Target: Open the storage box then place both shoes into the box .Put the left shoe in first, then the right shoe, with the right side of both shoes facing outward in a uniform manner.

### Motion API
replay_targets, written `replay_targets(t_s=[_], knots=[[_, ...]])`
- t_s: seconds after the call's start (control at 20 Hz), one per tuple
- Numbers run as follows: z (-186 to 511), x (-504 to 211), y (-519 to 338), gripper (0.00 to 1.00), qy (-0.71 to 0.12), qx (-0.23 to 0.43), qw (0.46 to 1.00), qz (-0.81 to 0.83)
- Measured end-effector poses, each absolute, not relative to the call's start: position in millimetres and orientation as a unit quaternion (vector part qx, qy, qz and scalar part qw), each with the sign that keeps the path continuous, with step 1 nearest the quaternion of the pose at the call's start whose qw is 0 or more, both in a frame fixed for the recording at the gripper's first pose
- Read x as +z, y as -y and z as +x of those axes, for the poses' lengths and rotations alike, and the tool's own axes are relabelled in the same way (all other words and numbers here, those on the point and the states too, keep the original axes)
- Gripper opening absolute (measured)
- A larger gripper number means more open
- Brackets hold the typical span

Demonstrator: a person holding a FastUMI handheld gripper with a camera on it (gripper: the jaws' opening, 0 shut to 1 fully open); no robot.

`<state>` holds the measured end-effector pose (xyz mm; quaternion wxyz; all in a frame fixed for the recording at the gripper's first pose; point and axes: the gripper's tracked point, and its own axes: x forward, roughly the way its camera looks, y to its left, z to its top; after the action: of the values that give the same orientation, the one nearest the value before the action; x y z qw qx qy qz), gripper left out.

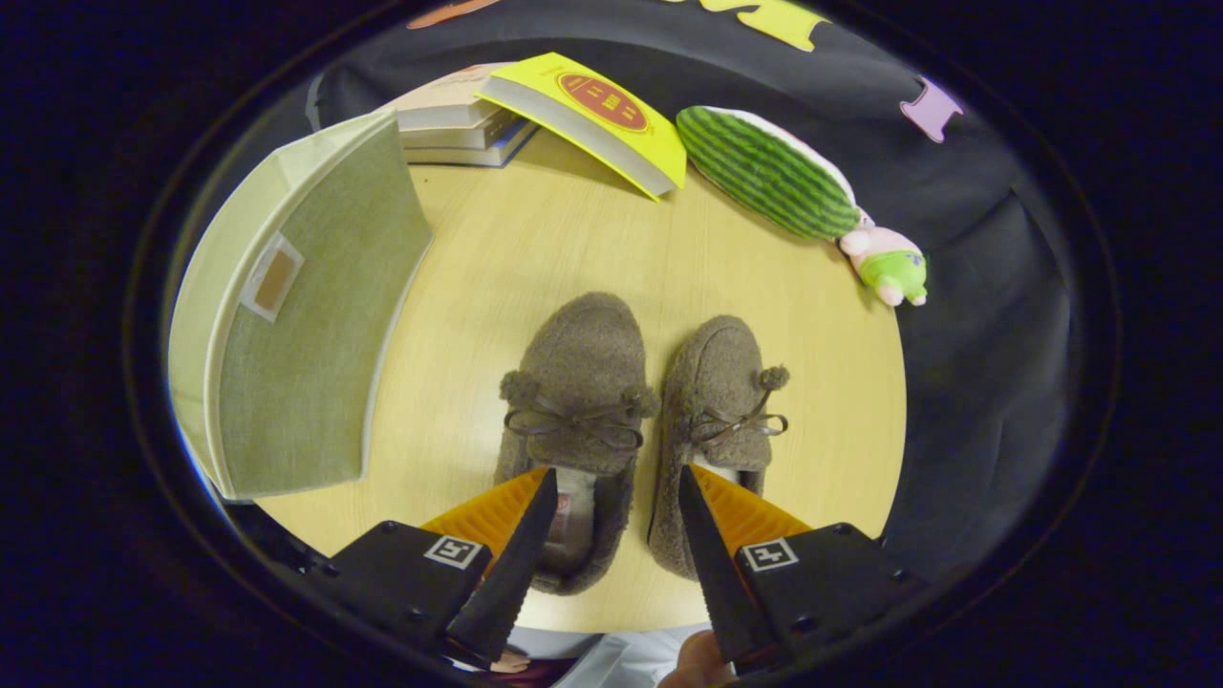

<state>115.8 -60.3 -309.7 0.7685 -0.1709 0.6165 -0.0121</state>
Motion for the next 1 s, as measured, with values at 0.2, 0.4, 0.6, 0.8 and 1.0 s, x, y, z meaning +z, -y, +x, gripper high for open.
replay_targets(t_s=[0.2, 0.4, 0.6, 0.8, 1.0], knots=[[108.7, -324.4, 67.2, 0.84, -0.632, -0.011, 0.759, -0.16], [107.9, -338.8, 69.3, 0.84, -0.642, -0.006, 0.752, -0.145], [110.3, -346.6, 70.6, 0.76, -0.648, -0.007, 0.751, -0.126], [111.8, -349.9, 70.1, 0.29, -0.649, -0.01, 0.751, -0.12], [114.4, -347.6, 67.0, 0.06, -0.648, -0.026, 0.758, -0.068]])
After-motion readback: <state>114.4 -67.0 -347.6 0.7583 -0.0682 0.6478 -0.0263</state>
